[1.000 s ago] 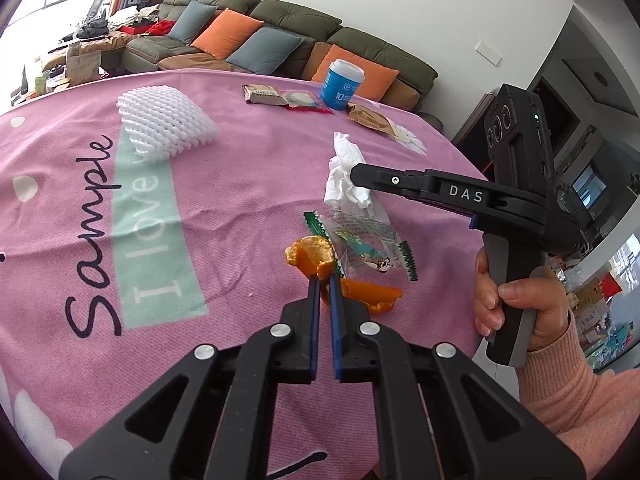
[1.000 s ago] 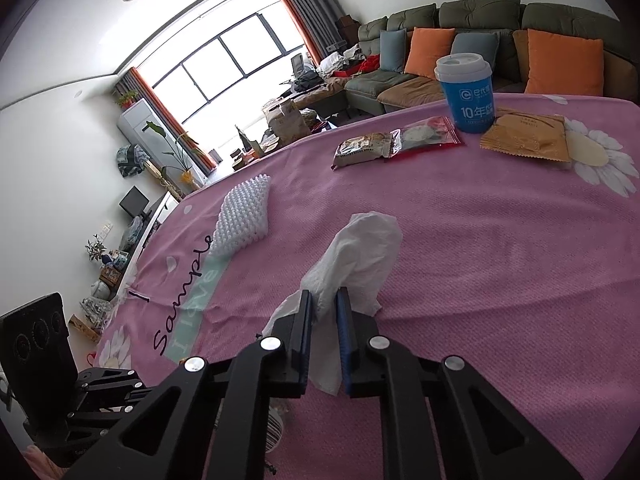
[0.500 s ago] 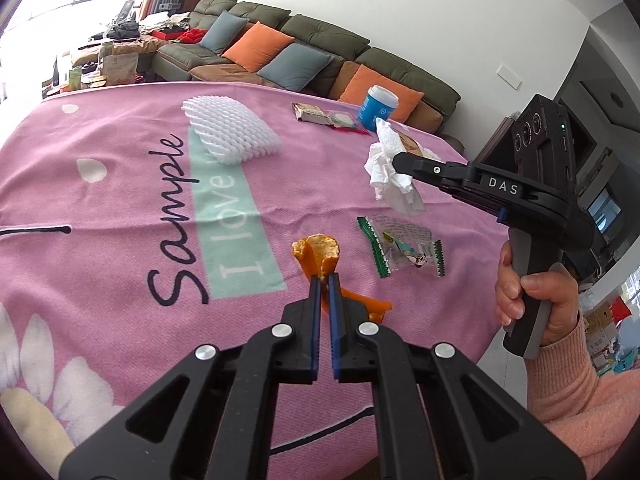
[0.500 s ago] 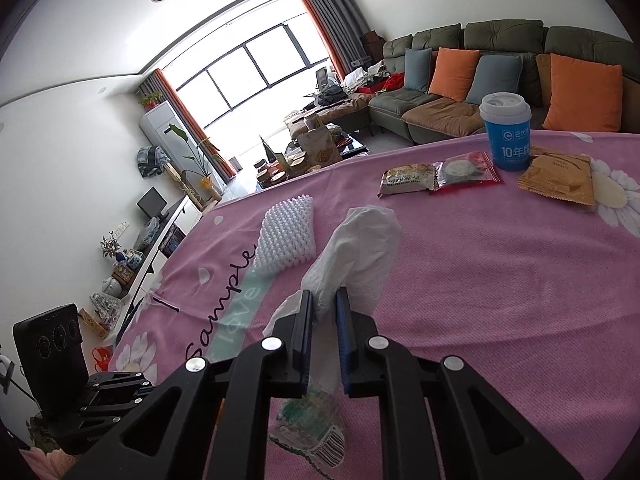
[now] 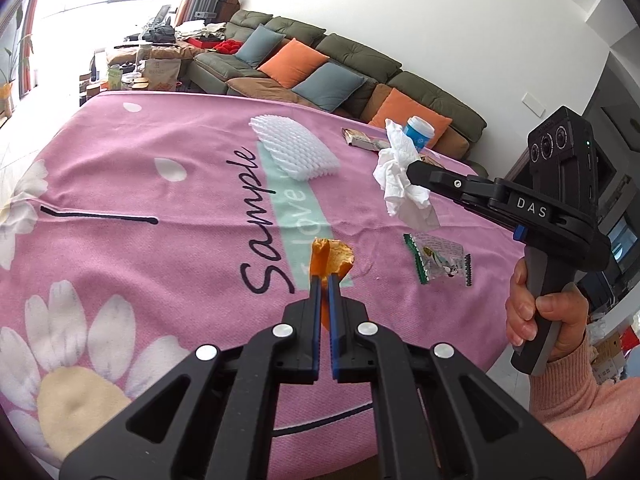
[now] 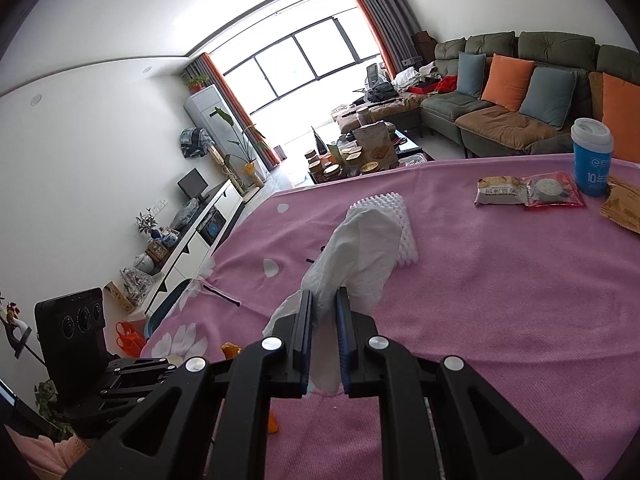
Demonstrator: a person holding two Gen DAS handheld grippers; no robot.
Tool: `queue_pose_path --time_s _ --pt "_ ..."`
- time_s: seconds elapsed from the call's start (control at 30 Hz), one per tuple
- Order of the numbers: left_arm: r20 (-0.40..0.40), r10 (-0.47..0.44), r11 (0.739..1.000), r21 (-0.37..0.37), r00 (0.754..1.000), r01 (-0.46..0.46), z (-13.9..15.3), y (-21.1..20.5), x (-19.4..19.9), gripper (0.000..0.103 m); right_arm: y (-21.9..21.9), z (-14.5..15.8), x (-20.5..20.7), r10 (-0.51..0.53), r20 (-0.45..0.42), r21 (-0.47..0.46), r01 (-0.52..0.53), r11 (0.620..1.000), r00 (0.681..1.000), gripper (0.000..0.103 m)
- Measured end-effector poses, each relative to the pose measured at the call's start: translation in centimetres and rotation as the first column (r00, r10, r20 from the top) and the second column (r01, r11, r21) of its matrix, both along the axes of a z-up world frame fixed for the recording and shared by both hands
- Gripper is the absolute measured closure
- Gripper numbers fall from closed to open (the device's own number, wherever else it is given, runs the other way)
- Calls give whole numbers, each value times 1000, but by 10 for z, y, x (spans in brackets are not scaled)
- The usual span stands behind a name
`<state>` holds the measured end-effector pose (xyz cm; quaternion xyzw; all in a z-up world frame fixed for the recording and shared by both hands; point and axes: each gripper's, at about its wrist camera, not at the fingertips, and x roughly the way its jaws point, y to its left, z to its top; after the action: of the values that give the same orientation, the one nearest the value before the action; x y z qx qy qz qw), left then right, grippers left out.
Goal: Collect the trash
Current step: 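Carry the orange peel and white tissue toward the teal bin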
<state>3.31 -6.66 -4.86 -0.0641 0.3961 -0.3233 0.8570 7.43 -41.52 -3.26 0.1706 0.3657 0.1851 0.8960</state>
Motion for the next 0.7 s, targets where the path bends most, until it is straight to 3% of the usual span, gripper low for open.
queue_pose_path --time_s 0.3,0.43,0.57,0.7 --pt "-15 52 998 19 999 -52 -2 28 4 99 37 -5 10 80 -17 6 -80 997 997 93" --pt "-60 54 998 12 997 -54 -15 33 9 92 41 -11 12 88 -35 10 -87 996 996 93" --pt "-63 79 997 26 995 -77 -23 31 13 75 42 -15 13 88 -51 14 -88 996 995 93" --pt "-86 73 997 3 994 -74 -25 32 14 75 38 -20 13 88 -62 16 -87 996 994 93"
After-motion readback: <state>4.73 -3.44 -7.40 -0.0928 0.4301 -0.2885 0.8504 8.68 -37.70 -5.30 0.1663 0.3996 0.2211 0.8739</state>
